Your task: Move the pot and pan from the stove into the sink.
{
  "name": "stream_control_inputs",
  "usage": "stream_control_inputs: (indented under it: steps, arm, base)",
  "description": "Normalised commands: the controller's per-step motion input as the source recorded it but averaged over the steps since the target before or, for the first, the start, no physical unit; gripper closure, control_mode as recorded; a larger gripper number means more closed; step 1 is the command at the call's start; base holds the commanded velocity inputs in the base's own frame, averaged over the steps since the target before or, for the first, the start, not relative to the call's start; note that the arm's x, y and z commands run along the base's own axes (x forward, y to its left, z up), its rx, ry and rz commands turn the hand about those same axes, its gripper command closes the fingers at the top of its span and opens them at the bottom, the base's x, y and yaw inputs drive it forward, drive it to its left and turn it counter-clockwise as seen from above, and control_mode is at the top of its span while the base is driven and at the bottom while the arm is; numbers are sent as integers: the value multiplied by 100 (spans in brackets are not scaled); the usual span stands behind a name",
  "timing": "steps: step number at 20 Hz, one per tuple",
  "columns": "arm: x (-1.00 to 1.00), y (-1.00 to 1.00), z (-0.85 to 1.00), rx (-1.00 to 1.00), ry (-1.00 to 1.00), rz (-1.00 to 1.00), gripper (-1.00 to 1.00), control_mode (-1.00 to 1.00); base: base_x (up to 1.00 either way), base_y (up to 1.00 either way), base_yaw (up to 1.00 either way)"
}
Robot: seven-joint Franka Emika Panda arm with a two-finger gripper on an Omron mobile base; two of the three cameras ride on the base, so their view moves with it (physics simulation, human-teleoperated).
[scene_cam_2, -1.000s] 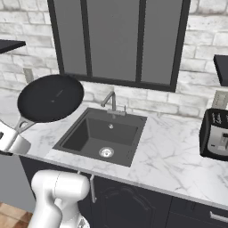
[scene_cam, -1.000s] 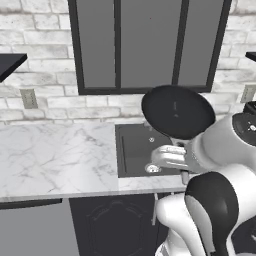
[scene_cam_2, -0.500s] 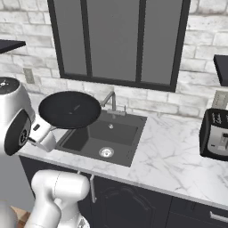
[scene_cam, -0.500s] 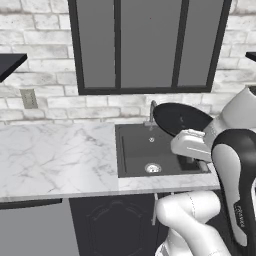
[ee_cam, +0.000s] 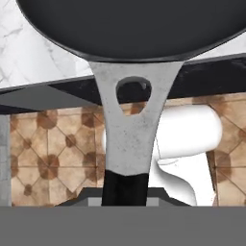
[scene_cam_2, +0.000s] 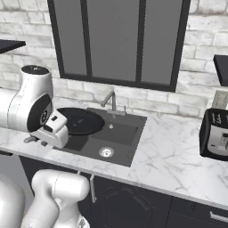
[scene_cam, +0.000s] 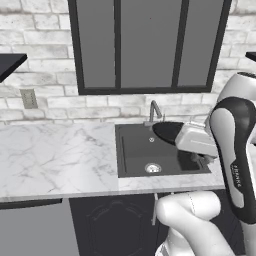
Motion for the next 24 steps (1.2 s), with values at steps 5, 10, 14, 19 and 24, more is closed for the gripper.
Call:
stream_control_inputs:
  steps: [5, 10, 14, 19, 24]
  arm:
    - [2, -21, -14, 0, 23, 7, 100, -100]
    - [1, -20, -11, 0, 21, 7, 100, -100]
    - [0, -4, -23, -2, 11, 7, 100, -100]
    - [0, -1, -25, 0, 1, 6, 100, -100]
    - [0, -17, -8, 3, -6, 5, 100, -100]
  base:
    - [0, 0, 0]
    - [0, 0, 0]
    - [0, 0, 0]
    - [0, 0, 0]
    - [0, 0, 0]
